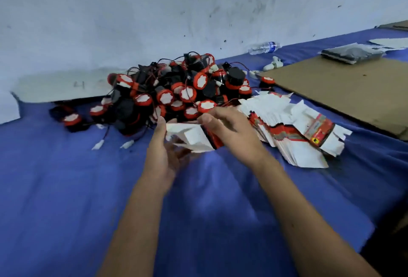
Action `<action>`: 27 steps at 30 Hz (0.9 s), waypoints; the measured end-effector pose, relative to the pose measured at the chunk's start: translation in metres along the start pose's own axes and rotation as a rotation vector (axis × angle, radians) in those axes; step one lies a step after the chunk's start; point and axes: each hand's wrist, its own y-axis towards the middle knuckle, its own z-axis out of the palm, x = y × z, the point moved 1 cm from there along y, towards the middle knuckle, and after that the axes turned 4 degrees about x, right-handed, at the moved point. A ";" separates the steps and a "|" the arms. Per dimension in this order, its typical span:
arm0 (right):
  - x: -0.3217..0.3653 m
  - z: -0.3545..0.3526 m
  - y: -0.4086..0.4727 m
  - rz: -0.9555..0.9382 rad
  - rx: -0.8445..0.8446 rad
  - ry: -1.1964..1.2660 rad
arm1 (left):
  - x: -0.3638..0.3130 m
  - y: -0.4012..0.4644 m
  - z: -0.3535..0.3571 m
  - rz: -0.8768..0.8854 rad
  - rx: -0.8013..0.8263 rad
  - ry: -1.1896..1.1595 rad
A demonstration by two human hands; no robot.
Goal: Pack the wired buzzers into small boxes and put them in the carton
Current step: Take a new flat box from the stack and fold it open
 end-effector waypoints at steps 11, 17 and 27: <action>0.017 0.141 0.005 -0.089 0.109 -0.157 | -0.034 -0.051 -0.149 0.350 -0.303 0.495; 0.001 0.152 0.000 -0.218 0.350 -0.246 | -0.028 -0.050 -0.147 0.447 -0.212 0.763; 0.005 0.147 -0.001 -0.138 0.163 -0.001 | -0.034 -0.055 -0.139 0.337 -0.086 0.483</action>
